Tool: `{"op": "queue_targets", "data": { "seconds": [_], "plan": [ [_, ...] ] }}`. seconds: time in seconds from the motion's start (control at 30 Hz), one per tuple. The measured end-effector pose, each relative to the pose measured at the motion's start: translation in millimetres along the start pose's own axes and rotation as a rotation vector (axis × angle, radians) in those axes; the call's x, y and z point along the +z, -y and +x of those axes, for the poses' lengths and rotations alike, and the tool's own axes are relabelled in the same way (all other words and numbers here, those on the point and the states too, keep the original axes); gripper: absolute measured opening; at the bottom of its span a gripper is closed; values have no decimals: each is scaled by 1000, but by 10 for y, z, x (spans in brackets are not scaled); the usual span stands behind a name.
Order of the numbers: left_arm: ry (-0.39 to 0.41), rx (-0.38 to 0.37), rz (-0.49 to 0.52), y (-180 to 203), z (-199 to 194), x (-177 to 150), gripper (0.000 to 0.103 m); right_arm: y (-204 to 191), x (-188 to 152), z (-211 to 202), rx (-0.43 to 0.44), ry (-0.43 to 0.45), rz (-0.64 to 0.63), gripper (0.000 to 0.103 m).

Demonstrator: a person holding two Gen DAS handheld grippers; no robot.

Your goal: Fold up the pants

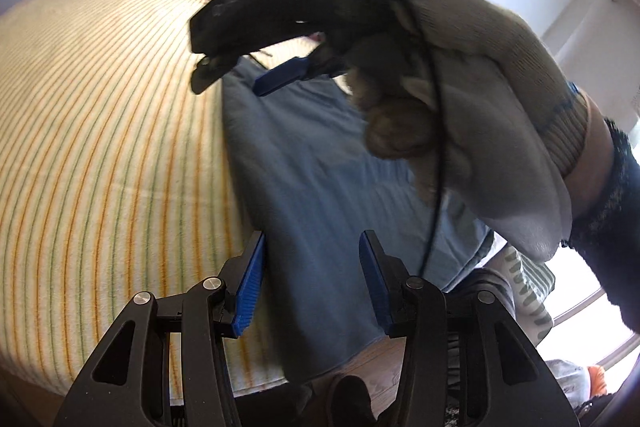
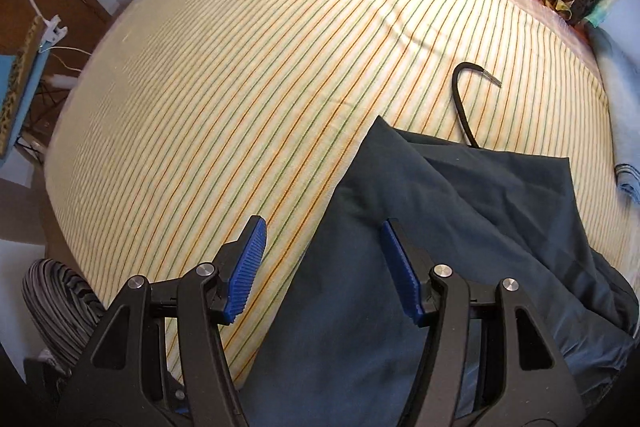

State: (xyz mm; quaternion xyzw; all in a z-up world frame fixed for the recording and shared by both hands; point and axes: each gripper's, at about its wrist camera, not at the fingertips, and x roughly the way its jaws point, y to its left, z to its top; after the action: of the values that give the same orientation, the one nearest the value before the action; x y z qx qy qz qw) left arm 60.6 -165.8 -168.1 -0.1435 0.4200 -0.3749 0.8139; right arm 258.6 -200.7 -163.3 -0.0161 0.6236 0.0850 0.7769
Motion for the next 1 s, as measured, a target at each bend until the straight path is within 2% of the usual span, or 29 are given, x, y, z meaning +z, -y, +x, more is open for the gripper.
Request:
{"op": "queue_targets", "data": {
  "seconds": [0.1,0.4,0.47,0.53,0.57,0.6,0.7,0.8,1.0],
  "plan": [
    [10,-13,-4,27,3,7,44,18,105,37,8,-49,11,62],
    [24,-22,18,70,-5,11,44,-59,205,267,-102,-139,-35,61],
    [24,-16,27,81,3,22,44,-74,198,326,-126,-143,-34,54],
    [22,-8,32,72,18,32,44,-89,171,346,-129,-126,-28,52],
    [22,0,32,68,14,34,44,-84,157,337,-131,-117,-24,45],
    [21,5,32,50,11,39,44,-69,141,326,-136,-108,-19,35],
    [21,41,28,10,3,66,47,51,99,267,-101,-90,11,17],
    [13,62,7,-71,9,101,47,134,51,221,-74,-61,18,9],
    [-26,56,-68,-215,113,120,52,299,-66,-16,-23,15,37,6]
  ]
}}
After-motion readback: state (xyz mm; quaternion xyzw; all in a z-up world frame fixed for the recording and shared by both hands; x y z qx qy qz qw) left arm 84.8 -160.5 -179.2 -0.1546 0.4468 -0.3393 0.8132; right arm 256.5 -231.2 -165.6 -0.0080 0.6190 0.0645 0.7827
